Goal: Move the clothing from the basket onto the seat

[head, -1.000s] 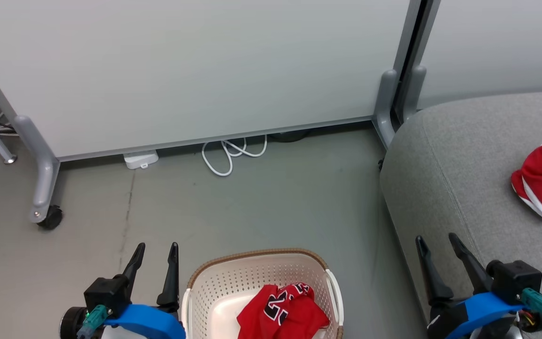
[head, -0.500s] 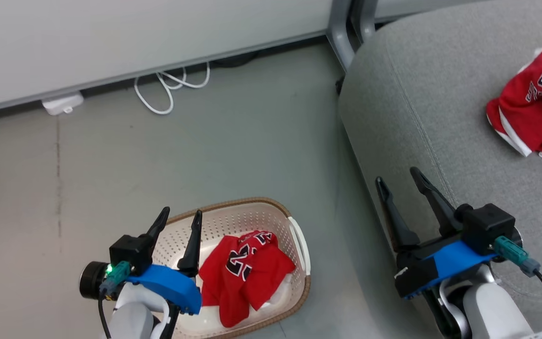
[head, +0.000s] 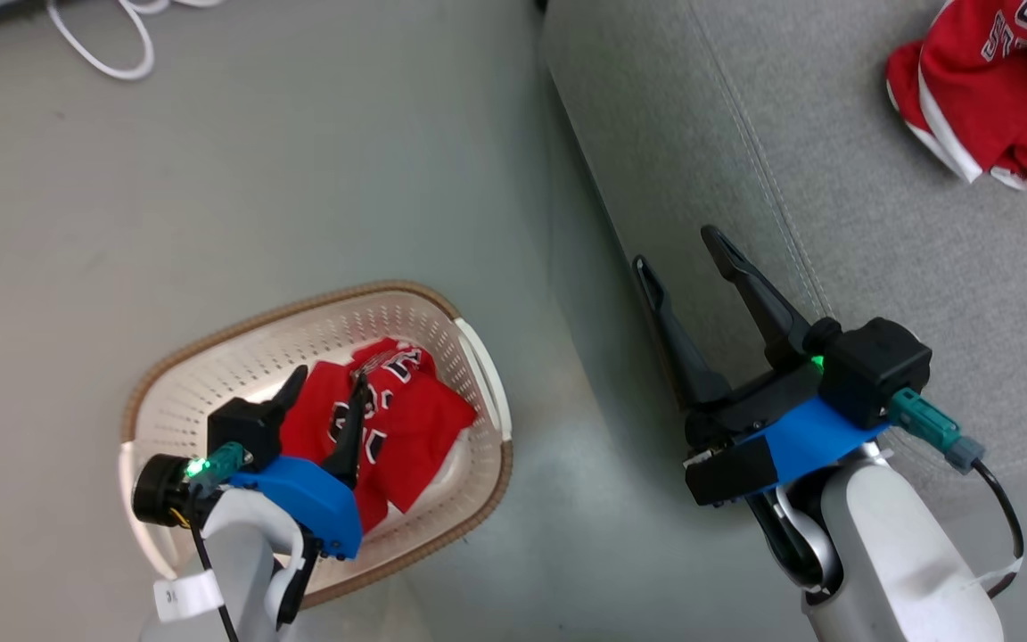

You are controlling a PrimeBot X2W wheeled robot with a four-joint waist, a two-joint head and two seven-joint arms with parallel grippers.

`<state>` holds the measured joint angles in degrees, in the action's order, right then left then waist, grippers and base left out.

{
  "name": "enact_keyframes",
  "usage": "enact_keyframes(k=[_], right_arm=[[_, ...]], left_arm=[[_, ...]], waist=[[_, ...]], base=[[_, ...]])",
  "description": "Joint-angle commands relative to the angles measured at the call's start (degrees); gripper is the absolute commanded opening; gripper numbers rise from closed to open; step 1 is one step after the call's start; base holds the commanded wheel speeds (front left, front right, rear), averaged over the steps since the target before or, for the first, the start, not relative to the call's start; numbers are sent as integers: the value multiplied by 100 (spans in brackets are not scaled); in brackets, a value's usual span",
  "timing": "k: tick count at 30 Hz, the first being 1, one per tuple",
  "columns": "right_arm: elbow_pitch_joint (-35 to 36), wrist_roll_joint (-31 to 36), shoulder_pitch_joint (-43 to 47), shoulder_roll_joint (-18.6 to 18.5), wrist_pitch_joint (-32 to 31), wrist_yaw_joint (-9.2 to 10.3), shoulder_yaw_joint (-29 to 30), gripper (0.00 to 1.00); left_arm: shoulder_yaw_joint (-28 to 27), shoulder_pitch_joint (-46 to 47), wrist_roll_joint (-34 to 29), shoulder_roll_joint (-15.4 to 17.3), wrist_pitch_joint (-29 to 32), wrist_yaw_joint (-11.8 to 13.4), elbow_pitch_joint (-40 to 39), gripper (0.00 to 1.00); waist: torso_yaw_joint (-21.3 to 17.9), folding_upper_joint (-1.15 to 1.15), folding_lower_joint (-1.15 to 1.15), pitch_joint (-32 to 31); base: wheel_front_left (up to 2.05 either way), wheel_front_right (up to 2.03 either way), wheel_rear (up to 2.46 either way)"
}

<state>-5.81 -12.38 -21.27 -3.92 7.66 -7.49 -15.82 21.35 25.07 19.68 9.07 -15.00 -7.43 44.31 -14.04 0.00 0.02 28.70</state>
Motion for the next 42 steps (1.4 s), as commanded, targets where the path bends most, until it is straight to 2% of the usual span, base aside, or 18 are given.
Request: enact_keyframes(k=[1, 9, 16, 30, 36, 42], right_arm=[[13, -23, -131, 28, 45, -1, -11, 100], [120, -66, -390, 74, 189, -1, -138, 100], [165, -107, -579, 102, 295, -1, -270, 100], [114, -347, -813, 110, 517, -1, -488, 100], [85, -400, -853, 110, 567, -1, -536, 100], [67, -441, -888, 111, 609, -1, -566, 100]], left_arm=[[38, 175, 28, 69, -27, -5, 102, 100], [196, 787, 199, 171, -4, -5, 967, 100], [111, 1279, 324, 220, 143, 30, 1629, 100], [-88, 1874, 610, 299, 798, 353, 2525, 100], [-127, 1963, 704, 274, 1099, 579, 2710, 100], [-108, 2011, 738, 279, 1166, 648, 2759, 100]], waist=[[-222, 0, -2, 331], [-432, 0, -2, 959], [-571, 0, -2, 1378], [-775, 0, -2, 1868], [-820, 0, -2, 1978], [-838, 0, -2, 2032]], base=[[0, 0, 0], [0, 0, 0], [0, 0, 0], [0, 0, 0], [0, 0, 0], [0, 0, 0]])
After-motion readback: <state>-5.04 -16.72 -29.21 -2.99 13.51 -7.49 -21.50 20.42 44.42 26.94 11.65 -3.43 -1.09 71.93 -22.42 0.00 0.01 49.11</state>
